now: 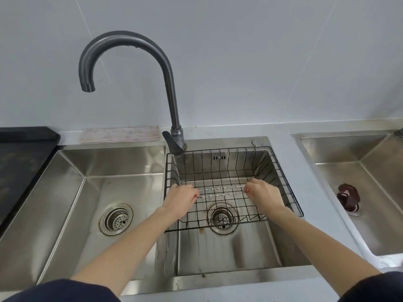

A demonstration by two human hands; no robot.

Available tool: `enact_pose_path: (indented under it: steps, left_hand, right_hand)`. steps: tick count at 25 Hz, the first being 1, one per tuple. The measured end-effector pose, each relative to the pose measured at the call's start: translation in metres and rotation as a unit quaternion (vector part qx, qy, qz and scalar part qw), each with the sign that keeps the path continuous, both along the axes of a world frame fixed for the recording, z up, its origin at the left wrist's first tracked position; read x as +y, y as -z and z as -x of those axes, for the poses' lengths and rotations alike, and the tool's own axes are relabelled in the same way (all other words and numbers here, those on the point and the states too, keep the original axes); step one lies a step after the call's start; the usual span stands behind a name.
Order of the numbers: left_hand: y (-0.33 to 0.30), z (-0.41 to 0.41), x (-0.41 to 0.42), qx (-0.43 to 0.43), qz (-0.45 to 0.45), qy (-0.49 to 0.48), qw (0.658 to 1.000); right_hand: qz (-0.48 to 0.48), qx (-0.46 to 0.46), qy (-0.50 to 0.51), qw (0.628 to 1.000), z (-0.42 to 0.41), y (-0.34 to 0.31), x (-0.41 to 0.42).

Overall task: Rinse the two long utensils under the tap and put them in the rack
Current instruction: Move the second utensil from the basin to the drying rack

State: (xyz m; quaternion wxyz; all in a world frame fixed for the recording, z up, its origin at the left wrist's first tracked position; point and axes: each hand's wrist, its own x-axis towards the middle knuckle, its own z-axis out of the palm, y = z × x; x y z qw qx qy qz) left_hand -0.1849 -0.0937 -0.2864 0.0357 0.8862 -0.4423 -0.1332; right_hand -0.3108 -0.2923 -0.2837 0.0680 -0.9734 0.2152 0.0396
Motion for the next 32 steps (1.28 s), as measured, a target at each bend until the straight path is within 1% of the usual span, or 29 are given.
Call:
enact_pose_path:
  steps: [3, 11, 17, 25, 32]
  left_hand:
    - [0.011, -0.004, -0.010, 0.015, -0.020, -0.008, 1.000]
    - [0.039, -0.008, -0.027, 0.039, -0.062, -0.005, 0.997]
    - [0.051, -0.010, -0.029, 0.043, -0.088, -0.016, 0.995]
    - [0.053, -0.009, -0.028, 0.064, -0.075, -0.037, 0.994]
    - [0.040, -0.010, -0.020, 0.062, -0.053, -0.047, 0.996]
  right_hand:
    - [-0.021, 0.028, -0.015, 0.999, -0.004, 0.013, -0.010]
    - [-0.069, 0.104, -0.016, 0.992, -0.010, 0.041, -0.026]
    - [-0.069, 0.159, -0.043, 0.984, -0.020, 0.046, -0.028]
    - [-0.053, 0.177, -0.044, 0.982, -0.024, 0.043, -0.025]
    - [-0.038, 0.163, -0.041, 0.985, -0.027, 0.027, -0.017]
